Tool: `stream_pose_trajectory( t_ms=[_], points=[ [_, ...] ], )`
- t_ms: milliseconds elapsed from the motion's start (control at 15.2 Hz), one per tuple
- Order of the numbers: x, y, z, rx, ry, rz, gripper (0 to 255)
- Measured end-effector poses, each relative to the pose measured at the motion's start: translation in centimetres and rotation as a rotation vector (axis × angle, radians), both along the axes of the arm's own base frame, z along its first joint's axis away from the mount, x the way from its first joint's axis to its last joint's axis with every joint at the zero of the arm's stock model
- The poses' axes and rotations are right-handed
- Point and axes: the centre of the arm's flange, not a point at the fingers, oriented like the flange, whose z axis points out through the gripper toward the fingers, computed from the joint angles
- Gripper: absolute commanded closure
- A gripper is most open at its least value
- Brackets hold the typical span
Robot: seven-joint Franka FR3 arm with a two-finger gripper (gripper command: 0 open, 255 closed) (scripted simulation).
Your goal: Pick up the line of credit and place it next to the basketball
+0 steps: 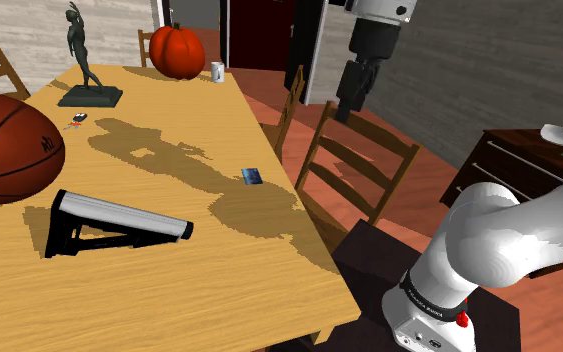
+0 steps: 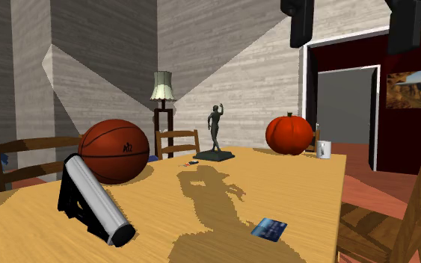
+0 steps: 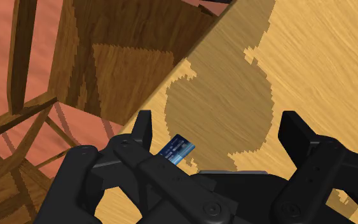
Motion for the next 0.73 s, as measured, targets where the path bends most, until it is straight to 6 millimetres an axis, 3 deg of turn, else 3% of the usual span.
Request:
stream_pose_trajectory(
  t_ms=[198, 726],
  points=[
    [0.4, 0.5, -1.3, -0.008, -0.022, -0.029, 0],
    [4.0, 3.2, -9.7, -0.055, -0.178, -0.223, 0]
  ],
)
